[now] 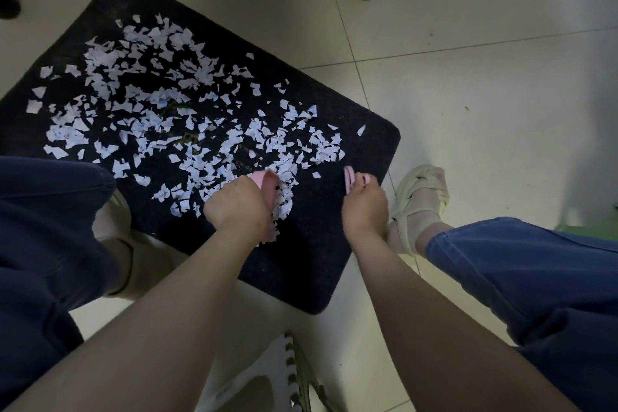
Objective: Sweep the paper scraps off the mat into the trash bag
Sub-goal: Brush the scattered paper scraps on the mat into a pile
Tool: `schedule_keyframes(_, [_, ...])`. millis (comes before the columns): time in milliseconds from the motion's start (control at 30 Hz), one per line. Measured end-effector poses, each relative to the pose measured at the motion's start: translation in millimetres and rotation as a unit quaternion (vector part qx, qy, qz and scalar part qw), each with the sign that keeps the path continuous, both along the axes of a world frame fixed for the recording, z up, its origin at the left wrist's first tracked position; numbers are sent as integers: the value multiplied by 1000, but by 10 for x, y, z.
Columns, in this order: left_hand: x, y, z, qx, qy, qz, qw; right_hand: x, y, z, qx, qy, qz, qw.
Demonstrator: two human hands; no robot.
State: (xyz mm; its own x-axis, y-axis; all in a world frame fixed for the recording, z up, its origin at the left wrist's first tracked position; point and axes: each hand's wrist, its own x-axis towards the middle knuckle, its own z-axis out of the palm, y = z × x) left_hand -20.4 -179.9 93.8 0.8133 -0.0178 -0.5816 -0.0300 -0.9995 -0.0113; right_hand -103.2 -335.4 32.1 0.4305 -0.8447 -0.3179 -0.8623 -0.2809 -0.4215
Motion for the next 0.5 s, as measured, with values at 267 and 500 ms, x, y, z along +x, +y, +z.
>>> schedule_keyframes(267, [14, -9, -14, -4, 2, 8, 1000, 76, 198, 94, 9, -45, 1, 999])
schedule_keyframes(500, [21, -10, -7, -4, 4, 6, 1000, 87, 190, 31, 54, -21, 78, 995])
